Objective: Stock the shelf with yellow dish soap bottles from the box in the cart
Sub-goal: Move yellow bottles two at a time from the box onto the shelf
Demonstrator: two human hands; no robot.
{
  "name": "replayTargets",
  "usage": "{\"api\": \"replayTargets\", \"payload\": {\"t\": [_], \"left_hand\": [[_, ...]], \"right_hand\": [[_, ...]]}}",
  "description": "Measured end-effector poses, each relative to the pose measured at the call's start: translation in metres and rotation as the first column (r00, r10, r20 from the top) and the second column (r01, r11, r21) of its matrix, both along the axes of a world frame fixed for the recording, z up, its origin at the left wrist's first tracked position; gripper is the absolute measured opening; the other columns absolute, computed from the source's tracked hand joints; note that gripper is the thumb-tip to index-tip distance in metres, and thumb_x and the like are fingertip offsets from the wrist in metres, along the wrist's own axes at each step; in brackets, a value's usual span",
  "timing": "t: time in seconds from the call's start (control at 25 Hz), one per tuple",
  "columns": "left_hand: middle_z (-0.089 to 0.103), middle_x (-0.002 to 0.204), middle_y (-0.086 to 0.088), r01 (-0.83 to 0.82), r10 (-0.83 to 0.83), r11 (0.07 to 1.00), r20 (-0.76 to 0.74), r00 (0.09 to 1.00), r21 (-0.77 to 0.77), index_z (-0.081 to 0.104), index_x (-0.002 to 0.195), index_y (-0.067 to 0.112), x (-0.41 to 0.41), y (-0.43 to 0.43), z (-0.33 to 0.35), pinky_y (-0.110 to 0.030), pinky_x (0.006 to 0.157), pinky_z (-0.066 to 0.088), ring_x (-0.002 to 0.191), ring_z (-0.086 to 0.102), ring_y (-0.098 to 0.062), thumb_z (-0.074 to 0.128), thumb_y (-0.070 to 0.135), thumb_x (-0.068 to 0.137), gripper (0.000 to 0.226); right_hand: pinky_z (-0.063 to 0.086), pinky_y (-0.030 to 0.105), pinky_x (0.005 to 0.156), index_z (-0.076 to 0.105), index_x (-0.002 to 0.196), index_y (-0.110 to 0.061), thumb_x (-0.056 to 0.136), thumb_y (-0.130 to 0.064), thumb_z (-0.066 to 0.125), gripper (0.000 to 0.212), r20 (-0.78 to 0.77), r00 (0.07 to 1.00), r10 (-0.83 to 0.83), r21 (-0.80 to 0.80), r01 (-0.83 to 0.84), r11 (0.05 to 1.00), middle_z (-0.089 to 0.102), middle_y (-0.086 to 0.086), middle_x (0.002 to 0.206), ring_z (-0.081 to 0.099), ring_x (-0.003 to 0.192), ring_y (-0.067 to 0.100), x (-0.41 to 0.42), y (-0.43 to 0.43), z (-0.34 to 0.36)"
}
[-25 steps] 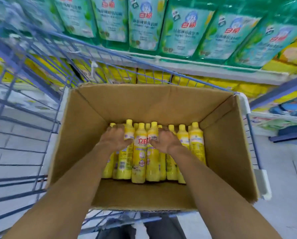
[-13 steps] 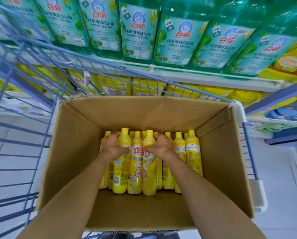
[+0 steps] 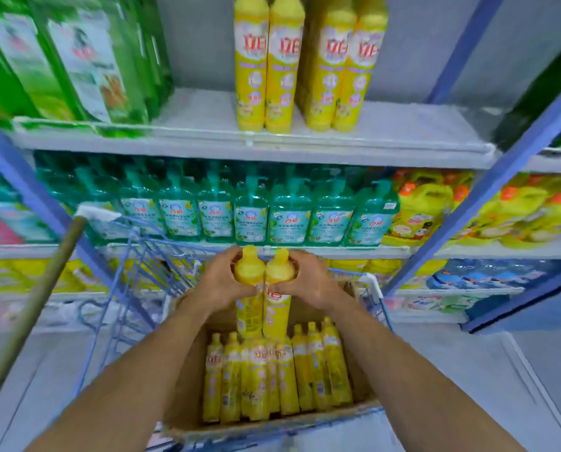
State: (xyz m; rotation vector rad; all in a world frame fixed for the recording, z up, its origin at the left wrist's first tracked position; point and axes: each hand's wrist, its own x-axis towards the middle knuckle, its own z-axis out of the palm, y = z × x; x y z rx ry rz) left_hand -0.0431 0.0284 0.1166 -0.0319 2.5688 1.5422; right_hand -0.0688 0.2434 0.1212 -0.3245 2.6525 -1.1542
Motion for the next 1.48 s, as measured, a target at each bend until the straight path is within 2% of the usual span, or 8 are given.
{"api": "replayTargets", "payload": {"t": [0.16, 0.36, 0.52, 0.6, 0.76, 1.0, 1.16, 1.48], "left_hand": [[0.066, 0.102, -0.001, 0.014, -0.009, 0.999, -0.163, 0.987, 0.032, 0.059, 0.111, 0.016, -0.009, -0.001, 0.116, -0.018, 0.065, 0.052, 0.082, 0.064, -0.009, 0.095, 0.02, 0.052, 0.069], [0.073, 0.102, -0.003, 0.027, -0.008, 0.998, -0.318, 0.948, 0.057, 0.057, 0.107, 0.021, -0.03, 0.003, 0.212, -0.04, 0.075, 0.061, 0.091, 0.073, -0.018, 0.097, 0.024, 0.048, 0.072], [0.071, 0.106, -0.007, -0.026, 0.07, 0.993, -0.4, 0.914, 0.114, 0.055, 0.109, 0.012, -0.06, 0.023, 0.25, -0.048, 0.082, 0.06, 0.096, 0.072, -0.025, 0.098, 0.021, 0.05, 0.074], [0.07, 0.105, -0.009, -0.056, 0.103, 0.991, -0.422, 0.901, 0.122, 0.056, 0.109, 0.009, -0.082, 0.036, 0.265, -0.046, 0.082, 0.06, 0.095, 0.072, -0.024, 0.098, 0.026, 0.048, 0.077], [0.067, 0.102, -0.003, -0.047, 0.088, 0.994, -0.488, 0.868, 0.095, 0.059, 0.109, 0.01, -0.13, 0.08, 0.302, -0.02, 0.071, 0.053, 0.083, 0.062, -0.006, 0.099, 0.03, 0.047, 0.077], [0.069, 0.095, -0.008, -0.066, 0.115, 0.992, -0.561, 0.82, 0.107, 0.057, 0.1, 0.013, -0.206, 0.179, 0.335, -0.03, 0.067, 0.049, 0.077, 0.056, -0.011, 0.092, 0.053, 0.037, 0.083], [0.064, 0.091, 0.003, -0.125, 0.156, 0.988, -0.564, 0.811, 0.094, 0.055, 0.103, 0.013, -0.232, 0.229, 0.336, -0.025, 0.064, 0.047, 0.076, 0.056, -0.009, 0.098, 0.042, 0.047, 0.076], [0.058, 0.086, 0.011, -0.338, 0.249, 0.941, -0.598, 0.762, -0.038, 0.054, 0.101, 0.018, -0.235, 0.211, 0.325, -0.025, 0.065, 0.039, 0.082, 0.055, -0.012, 0.097, 0.048, 0.046, 0.076]], "right_hand": [[0.056, 0.044, 0.073, 0.067, 0.092, -0.018, 0.06, -0.026, 0.092, 0.041, -0.18, 0.983, -0.028, -0.102, 0.009, 0.995, 0.073, 0.005, 0.088, 0.063, 0.075, 0.018, -0.007, 0.003, 0.114], [0.059, 0.036, 0.078, 0.07, 0.104, -0.02, 0.063, -0.03, 0.093, 0.048, -0.353, 0.935, -0.036, -0.204, -0.04, 0.978, 0.074, -0.005, 0.097, 0.07, 0.09, 0.014, -0.017, 0.011, 0.216], [0.059, 0.034, 0.085, 0.069, 0.111, -0.018, 0.063, -0.027, 0.095, 0.056, -0.403, 0.915, -0.031, -0.266, -0.085, 0.96, 0.073, -0.006, 0.104, 0.07, 0.095, 0.012, -0.05, 0.023, 0.257], [0.06, 0.037, 0.085, 0.068, 0.108, -0.02, 0.063, -0.028, 0.095, 0.053, -0.407, 0.913, -0.012, -0.278, -0.111, 0.954, 0.074, -0.005, 0.103, 0.071, 0.093, 0.012, -0.075, 0.037, 0.27], [0.059, 0.047, 0.086, 0.07, 0.109, -0.019, 0.06, -0.039, 0.095, 0.059, -0.433, 0.901, -0.002, -0.27, -0.128, 0.954, 0.076, -0.002, 0.102, 0.072, 0.094, 0.018, -0.129, 0.082, 0.301], [0.058, 0.044, 0.094, 0.069, 0.119, -0.011, 0.07, -0.016, 0.092, 0.054, -0.462, 0.886, -0.032, -0.315, -0.13, 0.94, 0.076, 0.005, 0.109, 0.071, 0.105, 0.028, -0.19, 0.181, 0.344], [0.057, 0.038, 0.095, 0.069, 0.122, -0.011, 0.07, -0.013, 0.092, 0.056, -0.466, 0.883, -0.053, -0.355, -0.131, 0.926, 0.076, 0.006, 0.111, 0.07, 0.107, 0.027, -0.222, 0.225, 0.343], [0.053, 0.019, 0.085, 0.066, 0.12, -0.004, 0.072, -0.003, 0.088, 0.053, -0.411, 0.911, 0.018, -0.393, -0.195, 0.899, 0.074, 0.011, 0.113, 0.068, 0.094, 0.006, -0.254, 0.198, 0.308]]}}
